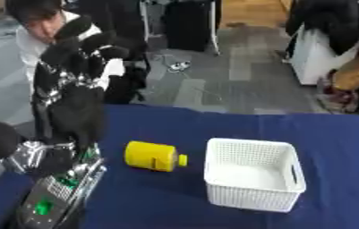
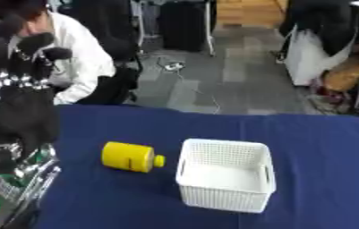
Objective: Pick up objects on the table and place them in the box.
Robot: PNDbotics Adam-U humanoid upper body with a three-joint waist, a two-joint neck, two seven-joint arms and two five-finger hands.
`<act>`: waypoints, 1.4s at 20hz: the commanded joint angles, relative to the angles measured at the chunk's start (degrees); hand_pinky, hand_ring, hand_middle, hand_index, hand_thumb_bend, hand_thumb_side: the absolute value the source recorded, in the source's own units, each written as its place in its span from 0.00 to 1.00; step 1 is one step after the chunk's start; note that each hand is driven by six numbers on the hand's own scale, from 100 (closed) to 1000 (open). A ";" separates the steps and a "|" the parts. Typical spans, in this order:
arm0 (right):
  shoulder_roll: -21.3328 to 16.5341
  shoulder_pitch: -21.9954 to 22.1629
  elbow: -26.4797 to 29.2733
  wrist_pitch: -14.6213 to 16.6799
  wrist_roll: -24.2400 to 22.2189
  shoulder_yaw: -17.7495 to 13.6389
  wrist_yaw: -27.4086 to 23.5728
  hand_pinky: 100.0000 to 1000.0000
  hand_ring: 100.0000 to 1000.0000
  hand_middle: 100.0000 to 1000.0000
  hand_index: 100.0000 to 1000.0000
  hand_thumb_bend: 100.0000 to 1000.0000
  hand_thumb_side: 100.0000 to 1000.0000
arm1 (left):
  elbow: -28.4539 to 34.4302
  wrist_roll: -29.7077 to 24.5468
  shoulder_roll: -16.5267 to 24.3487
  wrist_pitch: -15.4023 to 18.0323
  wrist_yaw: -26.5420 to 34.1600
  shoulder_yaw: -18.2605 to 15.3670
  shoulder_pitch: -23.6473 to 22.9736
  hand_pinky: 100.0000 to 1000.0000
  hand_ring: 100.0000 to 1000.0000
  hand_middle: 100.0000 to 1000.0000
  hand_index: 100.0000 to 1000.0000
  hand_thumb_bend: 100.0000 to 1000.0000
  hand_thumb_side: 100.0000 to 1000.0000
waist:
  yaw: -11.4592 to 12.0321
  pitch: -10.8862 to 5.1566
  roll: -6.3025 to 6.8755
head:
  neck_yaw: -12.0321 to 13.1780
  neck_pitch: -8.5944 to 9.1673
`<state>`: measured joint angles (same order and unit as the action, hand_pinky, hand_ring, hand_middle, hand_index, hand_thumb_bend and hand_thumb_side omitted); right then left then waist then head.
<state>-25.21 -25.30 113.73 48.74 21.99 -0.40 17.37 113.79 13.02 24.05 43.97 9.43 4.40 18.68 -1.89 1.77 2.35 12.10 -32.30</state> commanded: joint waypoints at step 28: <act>-1.30 0.50 0.86 -0.41 0.65 -0.41 0.38 0.26 0.41 0.49 0.51 0.00 0.94 | 0.31 -39.81 28.93 -38.76 -22.53 3.28 11.80 0.64 0.73 0.89 0.93 0.98 0.97 | -1.52 -1.10 0.69 | -4.01 -0.24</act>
<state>-25.21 -24.51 113.73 47.61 22.09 -0.76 17.88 113.75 -24.12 50.36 6.62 -11.28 7.73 29.64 -3.39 1.38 3.11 7.58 -32.44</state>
